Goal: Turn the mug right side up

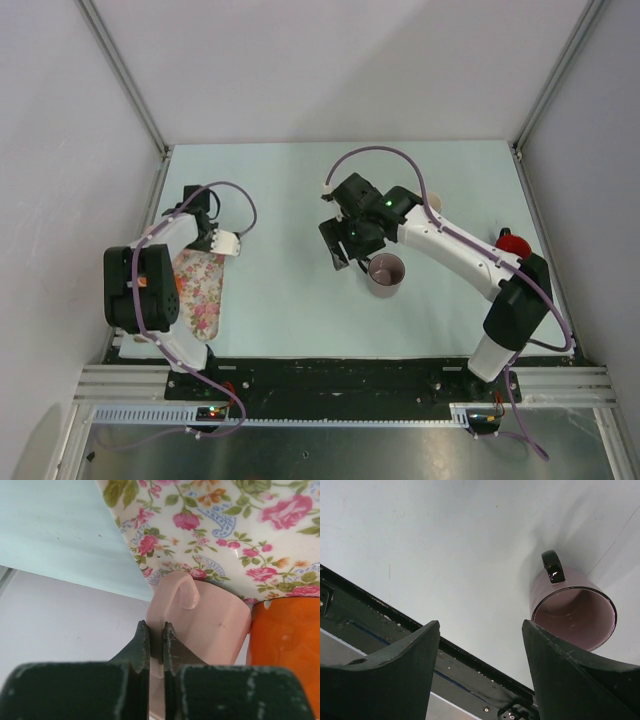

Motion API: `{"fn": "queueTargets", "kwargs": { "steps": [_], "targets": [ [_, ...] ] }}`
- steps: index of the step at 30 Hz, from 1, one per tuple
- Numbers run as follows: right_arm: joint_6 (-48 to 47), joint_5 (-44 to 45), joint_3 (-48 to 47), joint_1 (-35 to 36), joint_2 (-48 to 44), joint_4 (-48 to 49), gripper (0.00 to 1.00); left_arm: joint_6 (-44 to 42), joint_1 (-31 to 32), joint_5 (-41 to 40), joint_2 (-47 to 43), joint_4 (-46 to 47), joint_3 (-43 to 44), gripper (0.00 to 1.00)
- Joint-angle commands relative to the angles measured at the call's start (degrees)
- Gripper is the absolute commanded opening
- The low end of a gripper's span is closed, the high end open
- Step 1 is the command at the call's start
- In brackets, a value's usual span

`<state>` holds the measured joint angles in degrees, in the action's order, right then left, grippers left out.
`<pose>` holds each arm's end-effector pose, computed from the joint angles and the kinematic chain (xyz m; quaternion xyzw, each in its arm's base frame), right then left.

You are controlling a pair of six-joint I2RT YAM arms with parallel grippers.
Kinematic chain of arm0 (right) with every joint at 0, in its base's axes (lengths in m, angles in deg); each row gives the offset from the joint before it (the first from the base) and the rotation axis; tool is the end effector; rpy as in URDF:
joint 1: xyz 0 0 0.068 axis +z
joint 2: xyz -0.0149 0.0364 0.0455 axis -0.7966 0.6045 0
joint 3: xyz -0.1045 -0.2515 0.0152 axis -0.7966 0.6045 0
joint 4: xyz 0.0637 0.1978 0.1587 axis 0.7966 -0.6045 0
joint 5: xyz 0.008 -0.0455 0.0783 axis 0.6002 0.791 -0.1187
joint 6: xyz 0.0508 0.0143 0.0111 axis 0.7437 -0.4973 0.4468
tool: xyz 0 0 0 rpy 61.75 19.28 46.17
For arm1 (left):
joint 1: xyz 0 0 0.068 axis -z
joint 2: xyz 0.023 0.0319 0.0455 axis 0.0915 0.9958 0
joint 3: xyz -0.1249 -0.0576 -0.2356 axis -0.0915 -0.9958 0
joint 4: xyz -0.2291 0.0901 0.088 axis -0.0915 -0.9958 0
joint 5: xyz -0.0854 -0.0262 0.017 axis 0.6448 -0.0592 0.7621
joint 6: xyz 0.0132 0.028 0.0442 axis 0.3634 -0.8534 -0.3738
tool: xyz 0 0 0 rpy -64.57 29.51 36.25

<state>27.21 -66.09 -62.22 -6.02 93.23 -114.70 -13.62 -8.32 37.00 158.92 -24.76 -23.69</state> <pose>0.2386 0.2566 0.3135 -0.2864 0.9279 0.1394 0.1936 0.3184 0.0279 0.1777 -0.7114 -0.6592 -0.2436 0.0017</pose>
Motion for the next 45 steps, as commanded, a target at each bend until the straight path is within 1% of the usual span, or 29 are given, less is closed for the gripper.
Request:
{"fn": "queueTargets", "kwargs": {
  "steps": [1,6,10,15,19,23,25,29,30,31,33,34,38,40,45],
  "targets": [
    [-0.7,0.6,-3.5,0.3,-2.0,-0.7,0.72,3.1,1.1,3.6,-3.9,-0.8,2.3,0.0],
    [-0.5,0.9,-4.3,0.3,-4.5,-0.2,0.72,10.9,3.3,11.2,-8.2,-3.7,6.7,0.0],
    [-0.5,1.6,-3.7,0.2,-7.0,0.5,0.72,17.8,5.2,16.2,-10.6,-8.9,11.1,0.0],
    [-0.1,1.9,-0.5,-0.1,-11.1,2.4,0.72,26.1,6.4,22.3,-12.6,-15.3,16.5,0.0],
    [0.8,0.2,2.6,-0.9,-14.2,5.2,0.72,36.5,6.5,29.6,-13.7,-17.1,22.0,0.0],
    [1.1,-1.1,3.9,-1.2,-16.1,8.8,0.72,50.1,6.6,37.4,-14.4,-17.5,27.4,0.0],
    [1.1,-4.4,4.1,-1.3,-16.4,12.0,0.73,55.0,6.8,42.0,-15.3,-17.6,29.0,0.0],
    [3.2,-13.0,5.6,-1.3,-16.0,24.2,0.78,61.5,8.6,48.8,-18.0,-17.9,29.6,0.0],
    [4.1,-15.2,6.0,-1.3,-15.5,28.5,0.8,62.9,9.2,49.9,-18.6,-17.9,29.7,0.0],
    [5.5,-17.5,6.2,-1.2,-14.6,31.6,0.84,64.8,9.7,51.2,-19.0,-17.9,29.8,0.0],
    [8.7,-20.7,6.3,-1.0,-12.9,38.1,0.92,68.5,10.7,52.8,-19.1,-17.8,30.7,0.0],
    [9.8,-21.6,6.3,-0.8,-12.1,41.3,0.94,70.2,11.2,52.8,-19.0,-17.8,31.6,0.0],
    [13.3,-21.6,5.3,1.2,-8.7,48.7,0.94,78.4,14.2,49.3,-17.9,-17.8,35.3,0.0],
    [12.9,-20.6,3.7,2.4,-7.1,49.3,0.93,80.1,15.4,48.3,-17.7,-17.8,36.1,0.0],
    [11.8,-19.7,-0.1,3.9,-3.1,46.1,0.89,82.4,17.0,46.8,-16.7,-17.8,37.8,0.0]
  ]
}}
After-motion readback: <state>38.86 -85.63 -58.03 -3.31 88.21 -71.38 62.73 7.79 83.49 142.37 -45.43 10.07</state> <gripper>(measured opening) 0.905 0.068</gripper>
